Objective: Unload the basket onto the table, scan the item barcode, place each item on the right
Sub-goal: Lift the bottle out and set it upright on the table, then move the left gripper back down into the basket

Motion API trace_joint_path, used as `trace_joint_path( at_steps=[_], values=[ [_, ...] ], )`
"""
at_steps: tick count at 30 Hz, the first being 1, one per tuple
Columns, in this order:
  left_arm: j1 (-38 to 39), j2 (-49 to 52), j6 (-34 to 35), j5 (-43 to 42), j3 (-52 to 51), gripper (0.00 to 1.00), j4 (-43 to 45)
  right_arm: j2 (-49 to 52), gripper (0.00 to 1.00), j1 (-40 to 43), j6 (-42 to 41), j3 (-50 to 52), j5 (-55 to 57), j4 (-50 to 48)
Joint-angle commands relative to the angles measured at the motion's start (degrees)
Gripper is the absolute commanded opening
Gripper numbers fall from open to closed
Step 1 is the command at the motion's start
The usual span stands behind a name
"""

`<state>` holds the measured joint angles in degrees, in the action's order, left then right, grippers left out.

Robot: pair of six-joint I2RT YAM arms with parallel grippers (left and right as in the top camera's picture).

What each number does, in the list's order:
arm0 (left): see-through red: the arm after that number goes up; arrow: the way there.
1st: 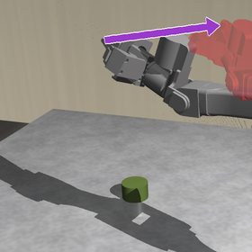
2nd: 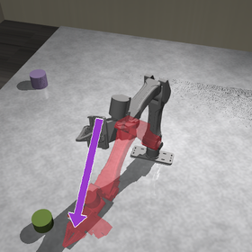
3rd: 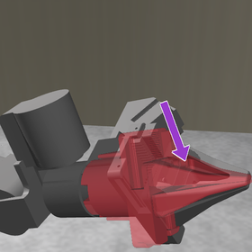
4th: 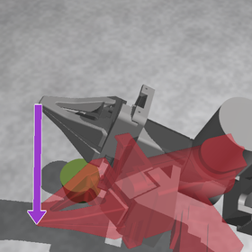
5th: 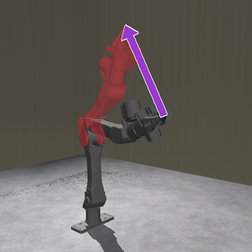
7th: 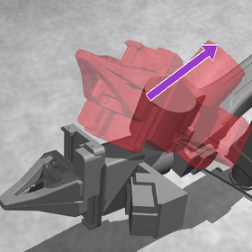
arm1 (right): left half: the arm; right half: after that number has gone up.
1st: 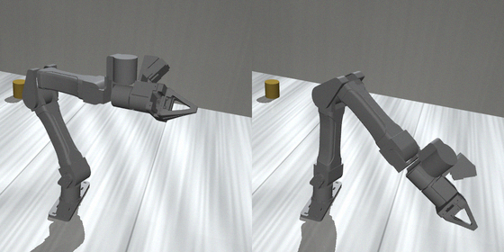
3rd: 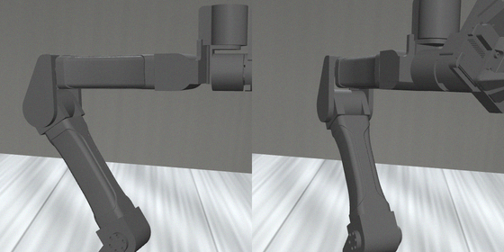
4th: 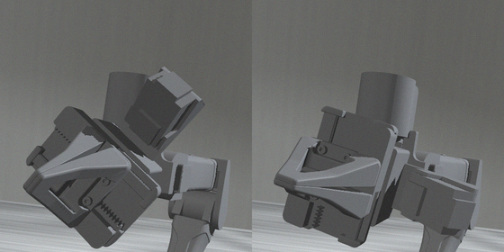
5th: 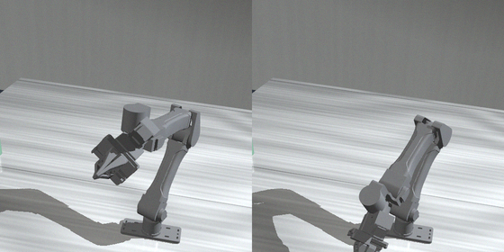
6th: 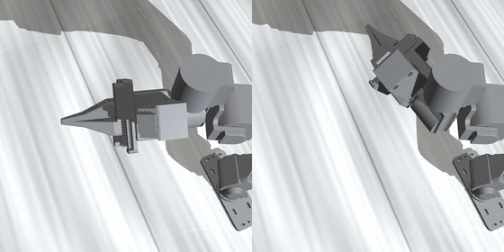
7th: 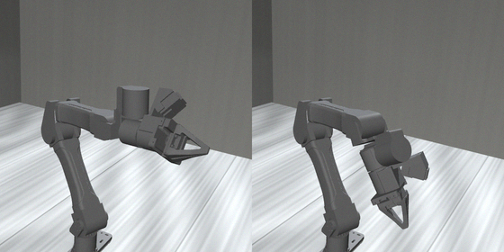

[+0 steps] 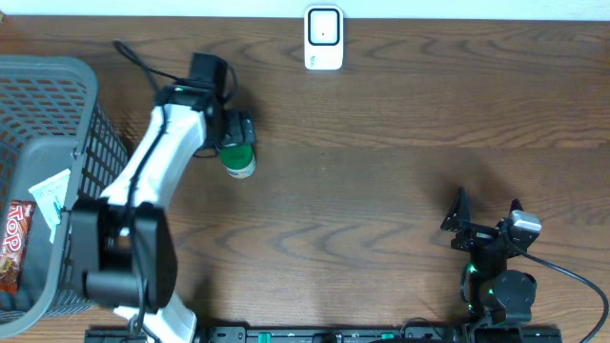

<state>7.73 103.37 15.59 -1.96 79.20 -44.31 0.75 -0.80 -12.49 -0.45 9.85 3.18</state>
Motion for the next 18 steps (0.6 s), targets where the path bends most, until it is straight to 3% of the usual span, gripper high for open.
trace_joint_path(
  at_steps=[1,18],
  values=[
    [-1.5,-6.8,-0.4,1.4,1.0,0.98,0.1,0.0,0.99,0.4,0.8,0.1,-0.1,0.1],
    [-2.7,-19.6,-0.3,-1.9,1.1,0.98,-0.3,0.0,0.99,0.4,0.8,0.1,-0.1,0.1]
  ],
)
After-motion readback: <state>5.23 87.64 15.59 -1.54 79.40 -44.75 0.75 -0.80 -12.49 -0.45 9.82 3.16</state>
